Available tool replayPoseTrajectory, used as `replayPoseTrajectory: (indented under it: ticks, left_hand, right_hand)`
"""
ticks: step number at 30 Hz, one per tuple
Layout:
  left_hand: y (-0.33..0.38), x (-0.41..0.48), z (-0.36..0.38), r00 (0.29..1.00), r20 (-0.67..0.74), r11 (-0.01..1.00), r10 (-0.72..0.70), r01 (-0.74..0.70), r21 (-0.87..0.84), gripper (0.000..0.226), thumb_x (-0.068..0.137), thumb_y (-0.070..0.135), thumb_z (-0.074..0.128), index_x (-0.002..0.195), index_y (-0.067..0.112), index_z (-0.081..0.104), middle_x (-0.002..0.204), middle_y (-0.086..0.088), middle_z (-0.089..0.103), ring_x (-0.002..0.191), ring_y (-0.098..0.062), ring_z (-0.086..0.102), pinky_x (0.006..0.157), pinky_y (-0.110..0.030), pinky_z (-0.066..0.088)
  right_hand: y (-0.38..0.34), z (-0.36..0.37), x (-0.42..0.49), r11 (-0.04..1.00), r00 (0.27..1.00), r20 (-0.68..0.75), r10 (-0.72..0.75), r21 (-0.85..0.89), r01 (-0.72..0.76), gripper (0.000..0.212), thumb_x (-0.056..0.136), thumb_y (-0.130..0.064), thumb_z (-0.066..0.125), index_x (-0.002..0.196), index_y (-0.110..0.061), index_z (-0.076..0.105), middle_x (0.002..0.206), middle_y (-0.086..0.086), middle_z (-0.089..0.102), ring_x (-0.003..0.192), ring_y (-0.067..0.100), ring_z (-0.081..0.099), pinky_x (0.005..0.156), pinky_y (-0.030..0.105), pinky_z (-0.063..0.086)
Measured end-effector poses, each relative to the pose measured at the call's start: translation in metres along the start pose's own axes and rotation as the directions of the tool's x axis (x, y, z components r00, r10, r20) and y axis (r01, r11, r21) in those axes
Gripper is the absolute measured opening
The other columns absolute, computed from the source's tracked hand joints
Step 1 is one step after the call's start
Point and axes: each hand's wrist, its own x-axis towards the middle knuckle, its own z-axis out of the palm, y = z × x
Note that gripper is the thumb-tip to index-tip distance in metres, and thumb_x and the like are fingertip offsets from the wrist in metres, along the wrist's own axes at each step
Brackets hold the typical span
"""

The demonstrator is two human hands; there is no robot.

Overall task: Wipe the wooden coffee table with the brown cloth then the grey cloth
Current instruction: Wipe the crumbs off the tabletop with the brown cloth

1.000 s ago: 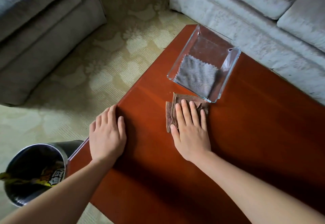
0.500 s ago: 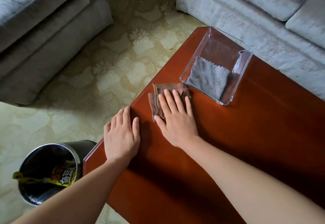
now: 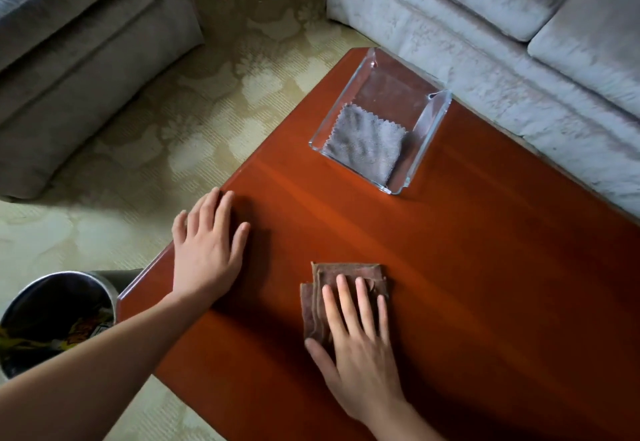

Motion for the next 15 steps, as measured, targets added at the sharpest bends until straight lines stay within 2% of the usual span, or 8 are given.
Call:
replayPoseTrajectory:
  ticks: [2,4,6,7,9,10,12,15]
  left_hand:
    - [0.03,0.006,-0.001,0.995,-0.037,0.992,0.096,-0.099,-0.083,0.06,0.104,0.048,0.04,0.156,0.018,0.041,0.163,-0.007,0.041,0.151,-0.028,0.035,0.124,-0.054,0.023]
    - [0.067,0.023,-0.003,0.993,-0.078,0.972,0.084,-0.099,-0.212,0.056,0.102,0.041,0.049,0.153,0.018,0.045,0.159,-0.006,0.046,0.147,-0.027,0.04,0.122,-0.052,0.027]
    - [0.099,0.048,-0.005,0.997,-0.079,0.931,0.025,-0.052,-0.361,0.052,0.101,0.033,0.056,0.149,0.013,0.051,0.155,-0.01,0.049,0.144,-0.029,0.044,0.12,-0.044,0.031]
    - [0.111,0.062,-0.006,0.997,-0.077,0.909,-0.002,-0.03,-0.417,0.052,0.102,0.03,0.057,0.149,0.009,0.051,0.154,-0.014,0.049,0.143,-0.031,0.044,0.12,-0.041,0.031]
    - [0.129,0.089,-0.009,0.996,-0.035,0.88,-0.082,0.055,-0.472,0.055,0.103,0.029,0.058,0.151,0.005,0.048,0.154,-0.018,0.047,0.145,-0.033,0.042,0.121,-0.037,0.029]
    - [0.135,0.1,-0.012,0.991,0.004,0.875,-0.131,0.117,-0.47,0.057,0.104,0.03,0.058,0.154,0.006,0.045,0.155,-0.017,0.045,0.145,-0.033,0.042,0.121,-0.037,0.03]
    - [0.144,0.118,-0.015,0.974,0.095,0.871,-0.206,0.227,-0.437,0.056,0.104,0.031,0.055,0.155,0.01,0.044,0.154,-0.016,0.048,0.143,-0.033,0.045,0.117,-0.039,0.034]
    - [0.149,0.134,-0.017,0.963,0.168,0.889,-0.211,0.261,-0.377,0.044,0.102,0.027,0.054,0.144,0.013,0.059,0.14,-0.015,0.061,0.133,-0.036,0.053,0.11,-0.04,0.041]
  right_hand:
    - [0.007,-0.021,0.012,0.988,0.995,-0.099,0.008,0.153,0.008,0.072,0.107,-0.061,0.03,0.165,-0.019,0.026,0.175,0.007,0.014,0.162,0.033,0.007,0.125,0.059,0.012]
    - [0.024,-0.045,0.035,0.949,0.965,-0.246,0.087,0.314,-0.005,0.062,0.107,-0.05,0.041,0.158,-0.014,0.043,0.171,0.011,0.027,0.16,0.032,0.017,0.128,0.053,0.018]
    - [0.052,-0.067,0.068,0.874,0.888,-0.356,0.29,0.476,-0.094,0.051,0.104,-0.038,0.053,0.145,-0.009,0.059,0.159,0.013,0.046,0.148,0.03,0.042,0.123,0.045,0.034]
    - [0.066,-0.08,0.086,0.803,0.835,-0.35,0.424,0.572,-0.169,0.047,0.102,-0.035,0.057,0.14,-0.008,0.062,0.152,0.012,0.051,0.137,0.028,0.053,0.117,0.042,0.042]
    - [0.094,-0.102,0.125,0.638,0.741,-0.231,0.631,0.698,-0.326,0.045,0.101,-0.03,0.063,0.14,-0.007,0.062,0.142,0.011,0.057,0.122,0.026,0.063,0.108,0.038,0.046]
    - [0.107,-0.108,0.144,0.576,0.716,-0.14,0.684,0.707,-0.411,0.047,0.101,-0.031,0.065,0.142,-0.008,0.06,0.14,0.011,0.058,0.122,0.026,0.062,0.109,0.036,0.045]
    - [0.122,-0.117,0.178,0.492,0.705,0.039,0.708,0.688,-0.533,0.055,0.099,-0.042,0.065,0.145,-0.013,0.057,0.136,0.007,0.062,0.122,0.027,0.063,0.108,0.041,0.048]
    - [0.121,-0.12,0.207,0.434,0.723,0.15,0.674,0.712,-0.552,0.047,0.089,-0.05,0.07,0.125,-0.021,0.064,0.11,0.002,0.074,0.088,0.027,0.076,0.085,0.048,0.063]
